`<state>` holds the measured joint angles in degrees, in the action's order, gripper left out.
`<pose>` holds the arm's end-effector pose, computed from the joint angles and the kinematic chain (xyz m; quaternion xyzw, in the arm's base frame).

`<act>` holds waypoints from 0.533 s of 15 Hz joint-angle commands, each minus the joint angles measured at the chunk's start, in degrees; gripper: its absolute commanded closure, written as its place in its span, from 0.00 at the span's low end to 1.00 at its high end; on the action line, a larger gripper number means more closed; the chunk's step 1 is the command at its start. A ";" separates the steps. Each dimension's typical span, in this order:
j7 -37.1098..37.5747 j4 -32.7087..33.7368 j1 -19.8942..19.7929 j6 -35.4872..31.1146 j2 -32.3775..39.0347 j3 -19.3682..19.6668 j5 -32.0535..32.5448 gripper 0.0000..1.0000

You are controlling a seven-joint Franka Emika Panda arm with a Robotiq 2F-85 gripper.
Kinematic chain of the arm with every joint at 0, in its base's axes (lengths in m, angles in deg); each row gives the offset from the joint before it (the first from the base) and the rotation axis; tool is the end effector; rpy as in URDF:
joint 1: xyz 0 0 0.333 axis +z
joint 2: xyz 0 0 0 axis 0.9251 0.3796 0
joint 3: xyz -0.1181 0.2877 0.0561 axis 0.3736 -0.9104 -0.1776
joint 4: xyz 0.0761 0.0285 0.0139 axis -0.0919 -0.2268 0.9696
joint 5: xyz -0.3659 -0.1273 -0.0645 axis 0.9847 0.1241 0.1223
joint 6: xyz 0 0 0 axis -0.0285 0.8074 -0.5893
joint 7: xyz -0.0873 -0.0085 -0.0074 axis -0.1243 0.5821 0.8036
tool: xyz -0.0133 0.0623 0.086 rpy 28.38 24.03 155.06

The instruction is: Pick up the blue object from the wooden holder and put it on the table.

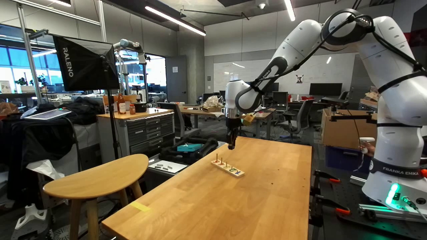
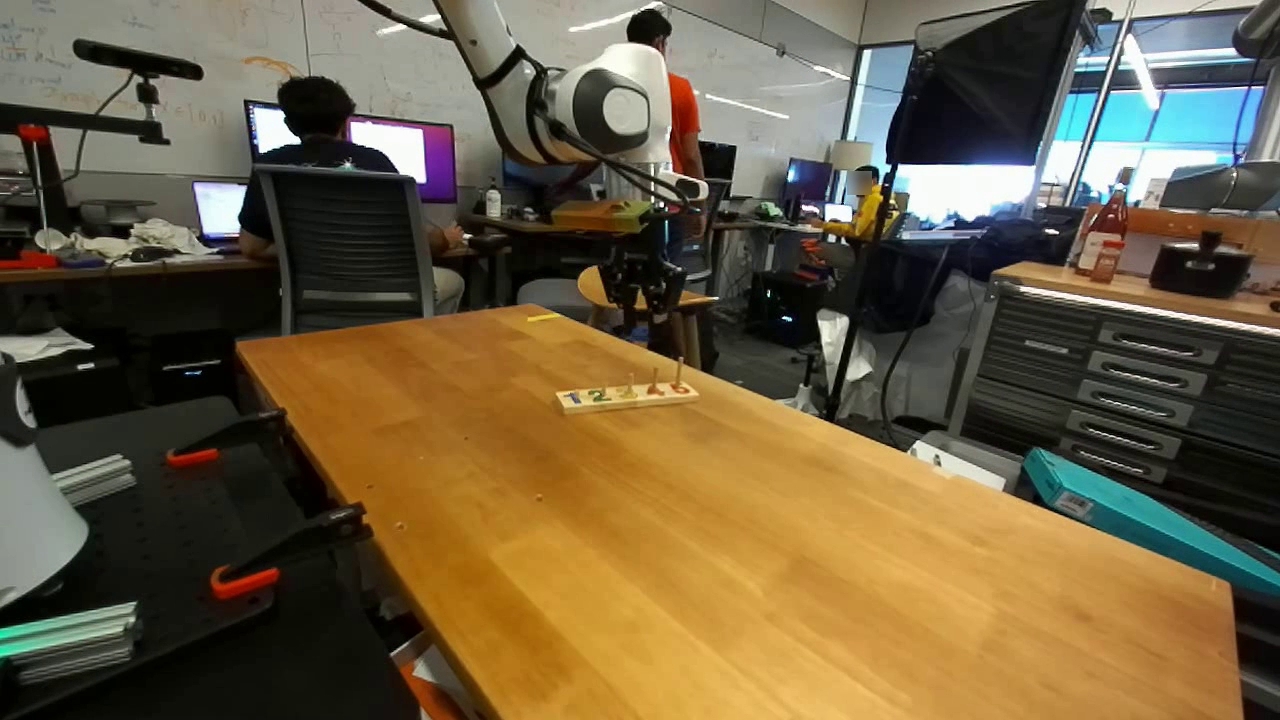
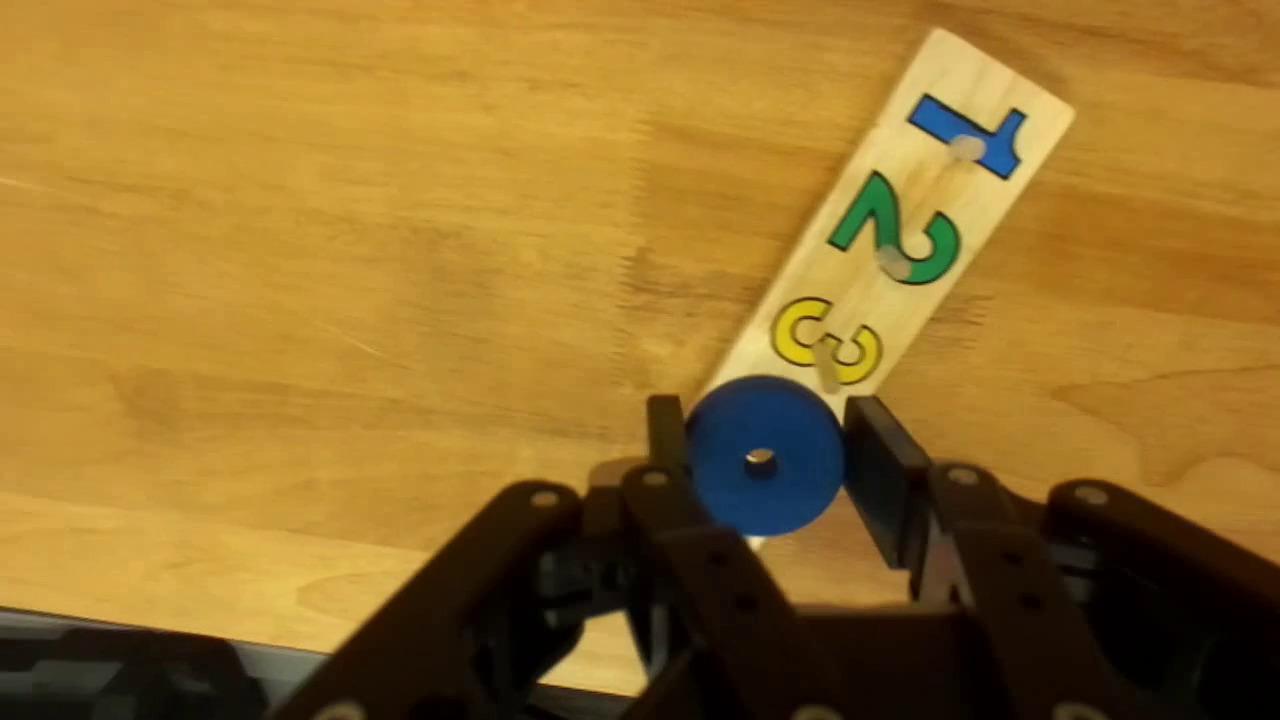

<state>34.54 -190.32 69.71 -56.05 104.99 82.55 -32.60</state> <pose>0.6190 -0.0022 0.2479 0.9958 0.0623 0.0365 0.0565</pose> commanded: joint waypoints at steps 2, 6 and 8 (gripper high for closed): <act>1.26 0.83 -1.50 -0.11 1.72 3.51 2.31 0.81; 1.75 1.67 -2.27 0.00 5.08 5.62 3.75 0.81; 1.99 2.35 -2.41 0.31 6.74 6.20 3.94 0.81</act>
<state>34.76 -190.28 67.39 -56.09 109.01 87.91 -30.36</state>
